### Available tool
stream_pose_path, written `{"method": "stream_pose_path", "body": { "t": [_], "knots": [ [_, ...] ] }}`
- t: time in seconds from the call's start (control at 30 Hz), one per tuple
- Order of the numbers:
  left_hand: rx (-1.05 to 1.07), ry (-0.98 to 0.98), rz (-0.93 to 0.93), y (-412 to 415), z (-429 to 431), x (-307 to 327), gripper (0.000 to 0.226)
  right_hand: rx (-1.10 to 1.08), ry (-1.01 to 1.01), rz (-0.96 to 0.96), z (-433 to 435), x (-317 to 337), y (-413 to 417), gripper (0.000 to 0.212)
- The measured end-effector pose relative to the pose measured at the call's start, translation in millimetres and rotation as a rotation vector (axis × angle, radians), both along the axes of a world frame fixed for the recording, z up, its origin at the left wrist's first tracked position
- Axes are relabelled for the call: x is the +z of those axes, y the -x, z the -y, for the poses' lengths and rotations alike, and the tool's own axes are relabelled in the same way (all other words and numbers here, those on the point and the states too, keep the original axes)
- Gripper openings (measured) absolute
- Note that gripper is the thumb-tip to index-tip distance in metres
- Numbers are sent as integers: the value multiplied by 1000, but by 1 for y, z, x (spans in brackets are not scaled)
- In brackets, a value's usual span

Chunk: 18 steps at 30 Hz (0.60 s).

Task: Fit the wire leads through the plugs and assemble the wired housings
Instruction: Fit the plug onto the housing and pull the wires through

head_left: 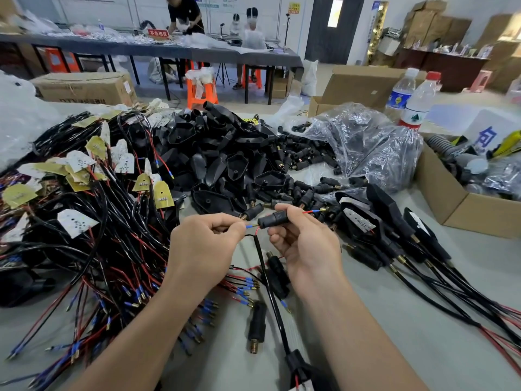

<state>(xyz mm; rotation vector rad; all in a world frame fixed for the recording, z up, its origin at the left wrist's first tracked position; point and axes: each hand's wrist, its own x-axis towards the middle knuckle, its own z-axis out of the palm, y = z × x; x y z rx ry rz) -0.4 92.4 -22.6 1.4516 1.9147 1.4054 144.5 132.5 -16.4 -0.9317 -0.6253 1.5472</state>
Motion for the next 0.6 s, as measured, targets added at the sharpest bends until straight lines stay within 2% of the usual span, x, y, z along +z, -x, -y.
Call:
{"method": "stream_pose_path", "body": {
  "t": [0.27,0.47,0.6],
  "knots": [
    [-4,-65,-11,4,0,1,24,13,-121,164,1,2,0,29],
    [-22,-70,-13,3,-1,-3,21,124,-70,68,1,-1,1,23],
    [-67,-66,114,4,-3,-5,14,123,-69,27,1,2,-2,24]
  ]
}}
